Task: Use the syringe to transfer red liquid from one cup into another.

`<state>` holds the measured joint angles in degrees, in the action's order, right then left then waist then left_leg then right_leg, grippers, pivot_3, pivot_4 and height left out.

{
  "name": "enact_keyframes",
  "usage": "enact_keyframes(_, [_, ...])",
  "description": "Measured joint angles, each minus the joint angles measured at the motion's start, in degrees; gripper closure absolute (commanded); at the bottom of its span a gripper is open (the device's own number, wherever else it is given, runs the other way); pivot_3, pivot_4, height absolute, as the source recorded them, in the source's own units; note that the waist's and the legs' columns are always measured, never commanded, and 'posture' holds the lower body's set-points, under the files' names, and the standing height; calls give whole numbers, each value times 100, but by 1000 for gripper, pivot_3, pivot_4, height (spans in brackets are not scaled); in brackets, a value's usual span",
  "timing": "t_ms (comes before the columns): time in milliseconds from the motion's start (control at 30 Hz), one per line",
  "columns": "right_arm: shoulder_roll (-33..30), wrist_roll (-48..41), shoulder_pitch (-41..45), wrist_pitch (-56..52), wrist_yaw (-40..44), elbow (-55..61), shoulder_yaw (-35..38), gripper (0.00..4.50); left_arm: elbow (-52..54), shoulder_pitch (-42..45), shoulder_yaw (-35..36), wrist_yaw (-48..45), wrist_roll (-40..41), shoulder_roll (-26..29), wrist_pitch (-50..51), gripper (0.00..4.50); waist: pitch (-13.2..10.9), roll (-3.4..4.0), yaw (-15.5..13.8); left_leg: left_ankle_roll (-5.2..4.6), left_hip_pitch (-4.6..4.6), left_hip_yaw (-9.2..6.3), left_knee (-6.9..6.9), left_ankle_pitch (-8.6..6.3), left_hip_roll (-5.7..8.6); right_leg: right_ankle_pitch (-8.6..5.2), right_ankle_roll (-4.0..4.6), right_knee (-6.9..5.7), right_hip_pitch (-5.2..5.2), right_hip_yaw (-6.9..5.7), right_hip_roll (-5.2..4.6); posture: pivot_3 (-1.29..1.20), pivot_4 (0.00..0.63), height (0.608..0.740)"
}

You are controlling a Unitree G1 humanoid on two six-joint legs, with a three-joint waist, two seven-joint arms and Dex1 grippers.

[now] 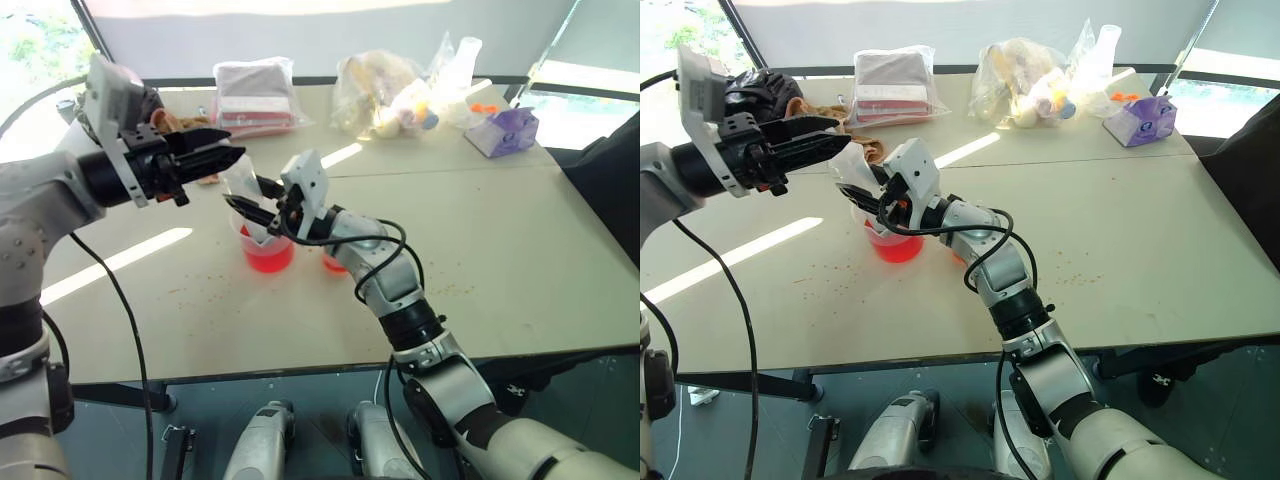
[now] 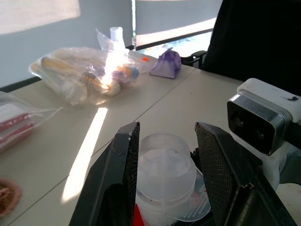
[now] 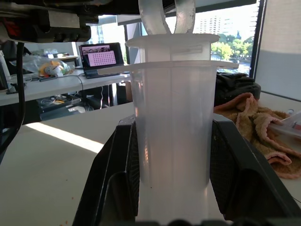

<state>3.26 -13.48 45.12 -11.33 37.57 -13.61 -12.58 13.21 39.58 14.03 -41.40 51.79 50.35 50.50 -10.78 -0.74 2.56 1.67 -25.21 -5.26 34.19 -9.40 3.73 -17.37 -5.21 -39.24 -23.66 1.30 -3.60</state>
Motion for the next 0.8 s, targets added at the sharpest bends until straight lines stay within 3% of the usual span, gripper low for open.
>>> enact_keyframes(200, [-13,-1,32,0,1,-16,16,3119,-11,16,91,31,48,-14,53,2550,0,0,-1,0,0,-1,0,0,0,0,0,0,0,0,0,0,150,736])
enact_keyframes(400, [-36,-1,66,9,8,-73,93,3119,-75,160,624,380,425,-72,293,2550,0,-1,2,0,1,0,1,0,-1,0,0,0,0,0,0,0,150,736])
enact_keyframes(800, [-38,-1,71,45,112,-247,117,3119,88,-605,1004,361,452,300,302,2550,1,-2,-11,0,2,2,0,0,-2,1,2,1,1,2,-1,0,150,736])
